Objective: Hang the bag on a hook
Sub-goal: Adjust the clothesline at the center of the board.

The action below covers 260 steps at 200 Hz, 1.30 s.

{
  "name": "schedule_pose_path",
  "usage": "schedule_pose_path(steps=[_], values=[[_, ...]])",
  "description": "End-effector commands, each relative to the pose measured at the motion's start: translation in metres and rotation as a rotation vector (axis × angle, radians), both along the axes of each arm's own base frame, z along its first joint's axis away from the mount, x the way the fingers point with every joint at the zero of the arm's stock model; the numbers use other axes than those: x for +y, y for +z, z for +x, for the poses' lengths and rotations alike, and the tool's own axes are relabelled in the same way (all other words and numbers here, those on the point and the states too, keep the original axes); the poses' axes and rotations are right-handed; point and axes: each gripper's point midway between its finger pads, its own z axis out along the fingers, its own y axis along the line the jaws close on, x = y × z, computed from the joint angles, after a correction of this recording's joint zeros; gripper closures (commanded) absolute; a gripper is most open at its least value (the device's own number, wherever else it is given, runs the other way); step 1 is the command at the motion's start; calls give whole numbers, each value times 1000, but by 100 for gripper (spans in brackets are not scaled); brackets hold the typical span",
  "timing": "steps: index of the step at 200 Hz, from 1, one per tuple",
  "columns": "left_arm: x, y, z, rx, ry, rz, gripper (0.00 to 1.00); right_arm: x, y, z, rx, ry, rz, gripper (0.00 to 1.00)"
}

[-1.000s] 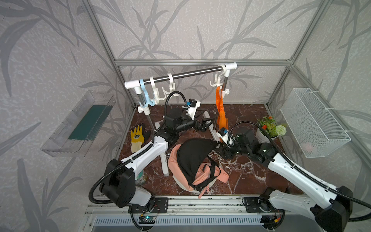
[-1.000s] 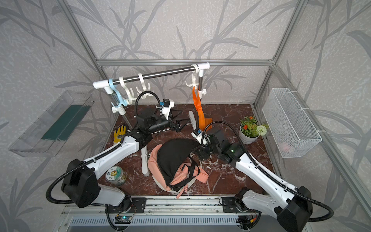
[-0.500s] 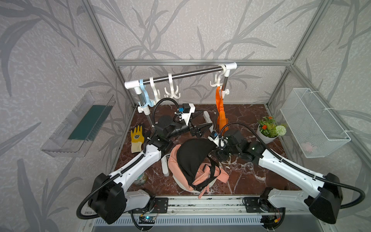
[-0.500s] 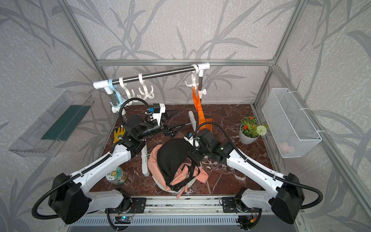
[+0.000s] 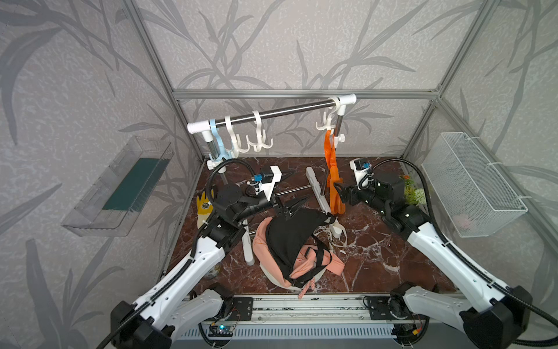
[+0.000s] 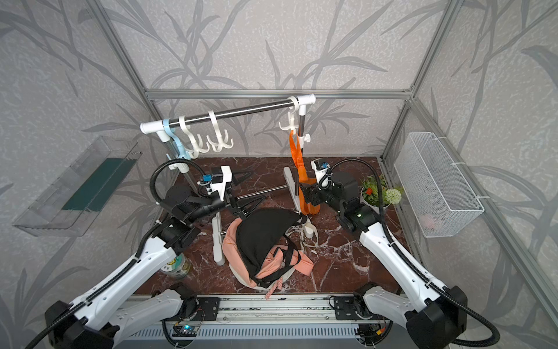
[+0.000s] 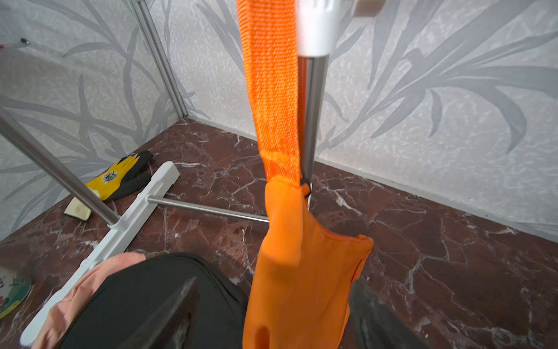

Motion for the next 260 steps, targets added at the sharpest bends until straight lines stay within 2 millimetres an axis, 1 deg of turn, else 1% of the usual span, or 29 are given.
schedule_pose_path(steps=[1, 20, 35, 50, 68, 80, 87, 88, 92, 105, 114, 121, 127, 137, 144, 163, 171, 177, 189, 200, 208, 218, 234, 260], values=[[25, -7, -5, -12, 131, 14, 0, 16, 38, 22, -135, 35, 80, 21], [41, -18, -10, -4, 212, 48, 0, 21, 39, 43, -159, 15, 91, 20], [56, -21, -13, 7, 283, 61, 1, 24, 39, 59, -172, 0, 94, 20], [76, -24, -13, 7, 384, 38, 1, 23, 40, 76, -197, -41, 92, 20], [105, -31, -13, 14, 533, 12, 1, 21, 38, 95, -217, -101, 75, 20], [124, -42, -13, 26, 631, 20, 1, 19, 35, 108, -218, -136, 61, 20], [135, -53, -8, 53, 695, 29, 1, 20, 34, 114, -219, -147, 57, 20], [137, -51, -11, 47, 700, 19, 1, 20, 34, 114, -219, -148, 57, 20], [145, -53, -12, 50, 738, 7, 1, 20, 33, 117, -219, -152, 57, 20], [165, -68, -10, 69, 840, -17, 1, 23, 32, 125, -221, -159, 64, 21], [179, -76, -8, 86, 915, -48, 1, 23, 32, 129, -220, -167, 71, 23], [187, -81, -6, 93, 961, -67, 0, 23, 31, 131, -221, -176, 75, 27], [190, -85, -5, 95, 983, -69, 0, 22, 30, 133, -222, -189, 79, 32], [193, -89, -1, 97, 1014, -78, 0, 19, 31, 135, -226, -209, 84, 43], [195, -90, 3, 100, 1034, -85, 0, 16, 31, 136, -228, -222, 83, 48], [200, -97, 16, 114, 1103, -70, 0, 10, 32, 138, -232, -255, 75, 58], [203, -97, 19, 108, 1129, -76, 0, 7, 32, 138, -233, -268, 76, 62], [202, -101, 26, 112, 1151, -64, 0, 5, 31, 138, -230, -274, 78, 64], [205, -101, 32, 99, 1185, -77, 0, 1, 31, 138, -227, -279, 87, 67], [215, -101, 35, 104, 1249, -124, 0, 0, 30, 138, -223, -281, 90, 70], [218, -101, 38, 98, 1274, -131, 0, -2, 28, 138, -219, -282, 90, 71], [221, -102, 42, 94, 1292, -127, 0, -3, 29, 138, -220, -282, 92, 72], [230, -101, 48, 96, 1317, -168, 0, -5, 28, 138, -219, -282, 91, 74], [242, -107, 67, 142, 1320, -228, 0, -12, 29, 135, -218, -295, 99, 75]])
